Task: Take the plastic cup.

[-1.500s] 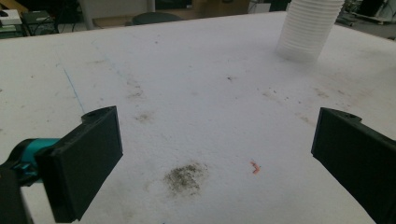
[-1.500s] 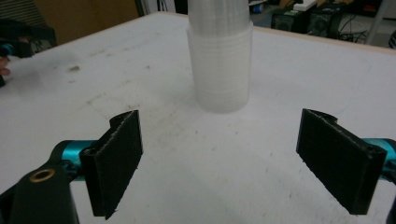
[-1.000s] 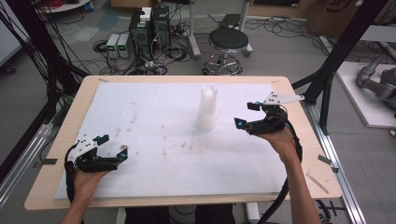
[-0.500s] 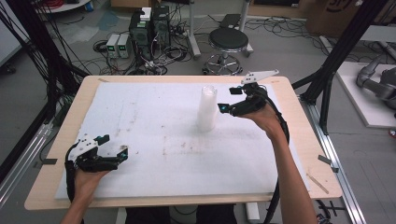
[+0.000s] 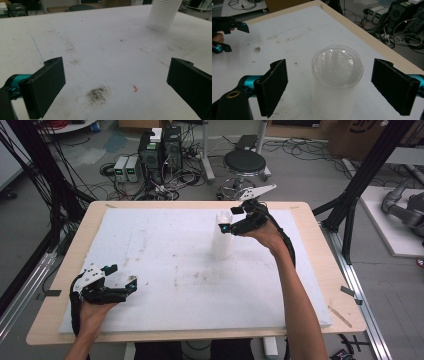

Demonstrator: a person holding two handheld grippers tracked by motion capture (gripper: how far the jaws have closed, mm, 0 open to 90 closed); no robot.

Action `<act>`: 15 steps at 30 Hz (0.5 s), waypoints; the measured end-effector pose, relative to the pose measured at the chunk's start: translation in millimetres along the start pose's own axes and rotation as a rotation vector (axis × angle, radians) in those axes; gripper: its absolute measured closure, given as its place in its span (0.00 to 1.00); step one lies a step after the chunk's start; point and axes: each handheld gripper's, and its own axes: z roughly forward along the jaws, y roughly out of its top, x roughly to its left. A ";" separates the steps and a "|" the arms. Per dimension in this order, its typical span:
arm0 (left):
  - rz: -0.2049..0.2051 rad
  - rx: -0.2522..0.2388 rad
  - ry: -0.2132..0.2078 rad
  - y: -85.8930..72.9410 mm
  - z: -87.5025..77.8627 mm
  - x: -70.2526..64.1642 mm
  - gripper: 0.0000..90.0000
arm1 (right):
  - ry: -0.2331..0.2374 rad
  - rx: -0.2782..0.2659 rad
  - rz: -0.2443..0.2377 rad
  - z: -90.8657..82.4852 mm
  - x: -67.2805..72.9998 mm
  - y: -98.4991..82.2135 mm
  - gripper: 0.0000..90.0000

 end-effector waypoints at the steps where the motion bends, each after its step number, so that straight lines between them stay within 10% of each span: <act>1: 0.001 0.000 0.001 0.0 0.0 -0.1 0.02 | 0.004 0.006 0.004 2.9 -0.7 -0.3 0.15; 15: -0.003 0.006 0.003 0.2 0.5 0.2 0.02 | -0.005 0.080 0.016 29.4 -3.1 -3.9 0.17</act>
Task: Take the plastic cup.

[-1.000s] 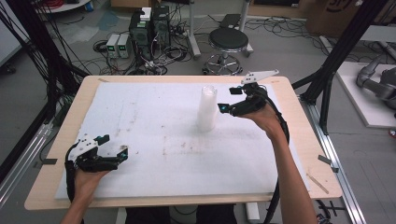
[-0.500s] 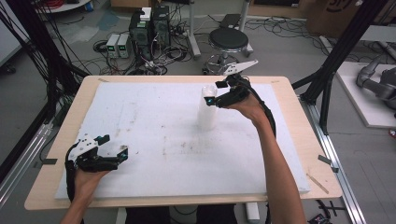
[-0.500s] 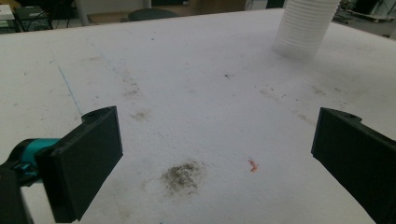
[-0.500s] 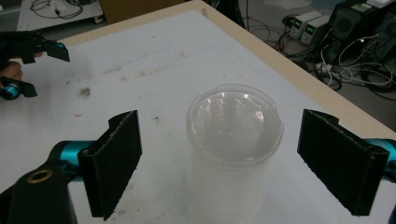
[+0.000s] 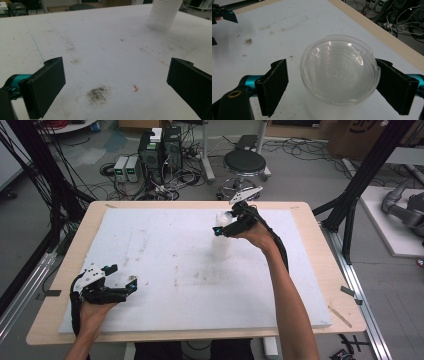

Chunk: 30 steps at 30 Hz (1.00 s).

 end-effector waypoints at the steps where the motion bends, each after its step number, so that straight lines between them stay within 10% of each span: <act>1: -0.001 0.000 0.000 0.0 0.1 0.0 0.02 | -0.002 0.003 0.002 0.7 -0.3 -0.2 0.17; 30: 0.012 0.010 0.000 0.3 0.7 -0.9 0.02 | -0.037 0.053 0.001 7.7 0.0 -1.6 0.40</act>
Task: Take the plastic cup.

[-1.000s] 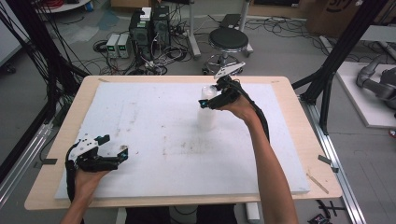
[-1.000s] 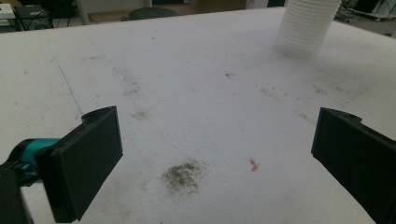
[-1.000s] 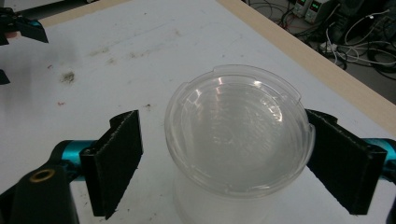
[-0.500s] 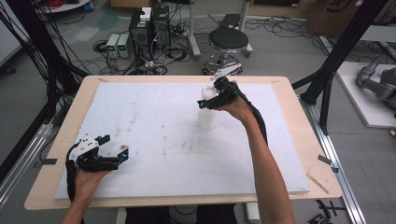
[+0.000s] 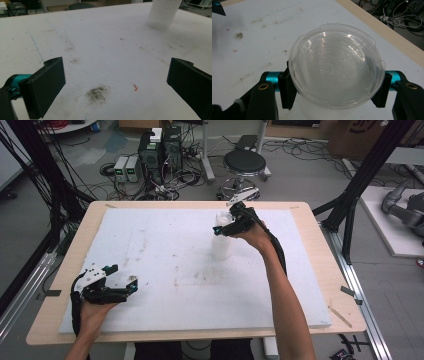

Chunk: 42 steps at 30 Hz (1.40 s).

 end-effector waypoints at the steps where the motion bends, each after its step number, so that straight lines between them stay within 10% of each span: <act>1: 0.001 0.001 -0.001 0.0 0.0 0.0 0.02 | -0.001 -0.002 -0.002 0.1 0.1 0.1 0.40; 19: 0.001 0.003 0.001 0.2 0.6 -0.6 0.02 | -0.007 -0.031 -0.002 -10.4 1.2 7.5 0.42; 42: 0.002 -0.001 0.001 0.0 0.7 -0.9 0.02 | -0.062 -0.108 -0.058 -71.4 15.0 72.7 0.44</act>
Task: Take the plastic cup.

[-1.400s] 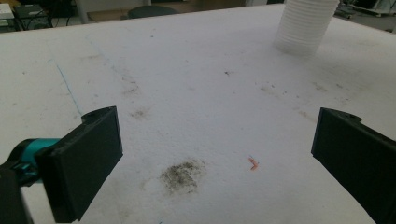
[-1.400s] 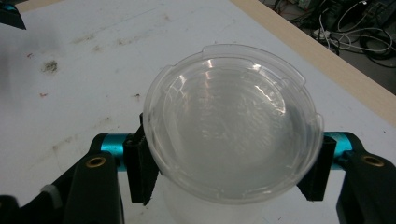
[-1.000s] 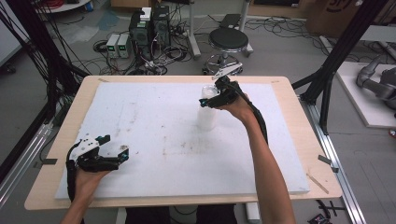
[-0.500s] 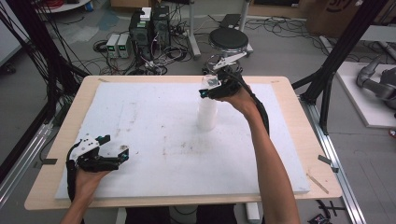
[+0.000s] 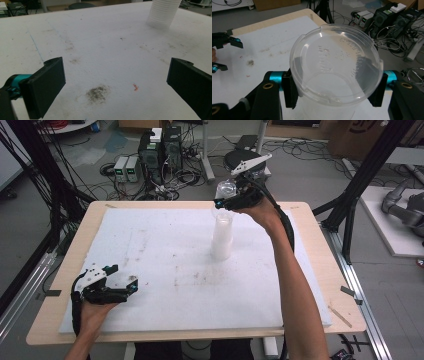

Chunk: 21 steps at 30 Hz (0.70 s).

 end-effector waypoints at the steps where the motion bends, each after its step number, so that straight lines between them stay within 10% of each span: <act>1: 0.000 0.000 0.000 0.0 -0.1 0.0 0.02 | 0.001 0.003 0.001 -0.1 0.2 0.2 0.44; 8: -0.002 0.001 -0.002 0.0 -0.1 0.2 0.02 | 0.021 -0.014 -0.011 -5.7 7.0 0.2 0.44; 21: 0.002 0.001 -0.006 0.0 -0.7 1.0 0.02 | 0.149 -0.103 -0.061 -18.7 61.0 -41.5 0.45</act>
